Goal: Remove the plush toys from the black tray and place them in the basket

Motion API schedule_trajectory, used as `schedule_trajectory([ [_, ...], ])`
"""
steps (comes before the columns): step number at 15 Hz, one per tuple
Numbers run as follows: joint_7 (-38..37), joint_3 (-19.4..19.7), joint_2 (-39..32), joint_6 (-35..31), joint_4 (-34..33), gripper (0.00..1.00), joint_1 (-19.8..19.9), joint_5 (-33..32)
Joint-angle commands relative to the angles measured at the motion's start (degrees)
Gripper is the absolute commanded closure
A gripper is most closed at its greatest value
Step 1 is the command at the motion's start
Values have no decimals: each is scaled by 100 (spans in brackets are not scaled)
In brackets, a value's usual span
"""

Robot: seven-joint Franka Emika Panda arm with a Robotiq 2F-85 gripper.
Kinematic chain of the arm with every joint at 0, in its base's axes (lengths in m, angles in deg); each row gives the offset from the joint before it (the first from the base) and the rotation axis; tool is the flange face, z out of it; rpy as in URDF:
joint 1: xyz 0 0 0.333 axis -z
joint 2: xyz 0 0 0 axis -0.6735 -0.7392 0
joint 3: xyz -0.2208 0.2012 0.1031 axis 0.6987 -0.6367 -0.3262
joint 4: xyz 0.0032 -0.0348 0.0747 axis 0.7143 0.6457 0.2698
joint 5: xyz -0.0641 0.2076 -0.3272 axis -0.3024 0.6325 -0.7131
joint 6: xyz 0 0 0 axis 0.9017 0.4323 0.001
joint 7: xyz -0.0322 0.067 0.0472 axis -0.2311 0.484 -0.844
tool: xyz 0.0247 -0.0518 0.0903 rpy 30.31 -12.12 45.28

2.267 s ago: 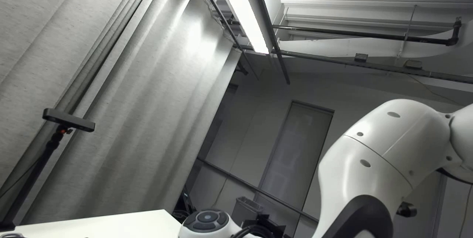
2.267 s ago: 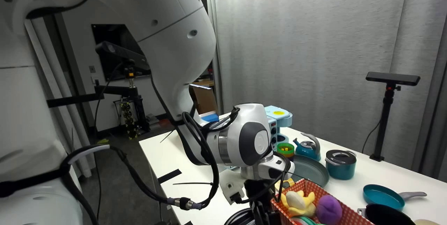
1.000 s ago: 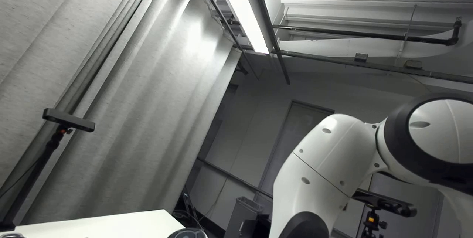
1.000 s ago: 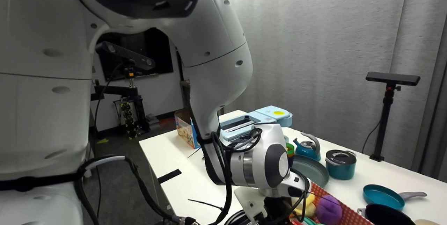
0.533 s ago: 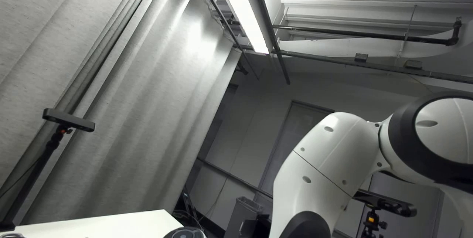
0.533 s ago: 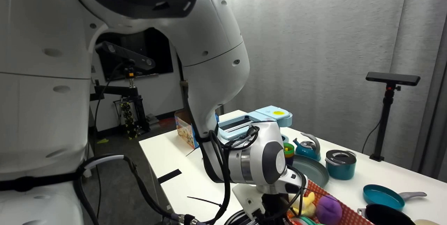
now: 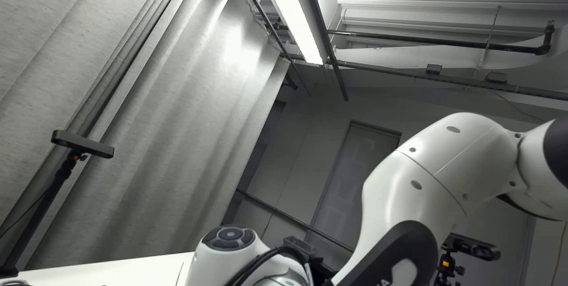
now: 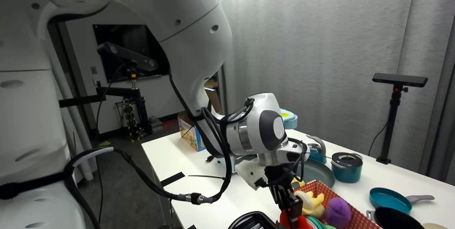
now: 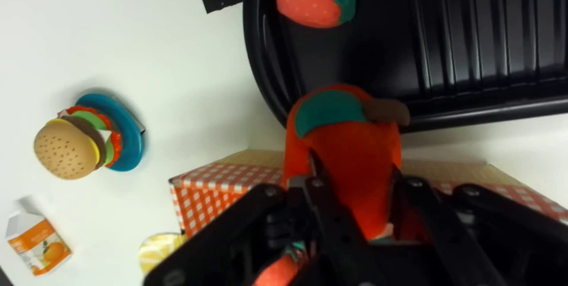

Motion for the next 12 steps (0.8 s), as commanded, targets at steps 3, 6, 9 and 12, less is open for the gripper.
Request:
schedule_trajectory([
  [3,-103,-348,690,512,-229,93,241,-376],
  [6,-486,-455,523,236,-456,93,371,-1002],
  [9,-1139,-455,209,133,-700,93,463,-2016],
  [12,-1755,-396,-126,188,-906,93,482,-2828],
])
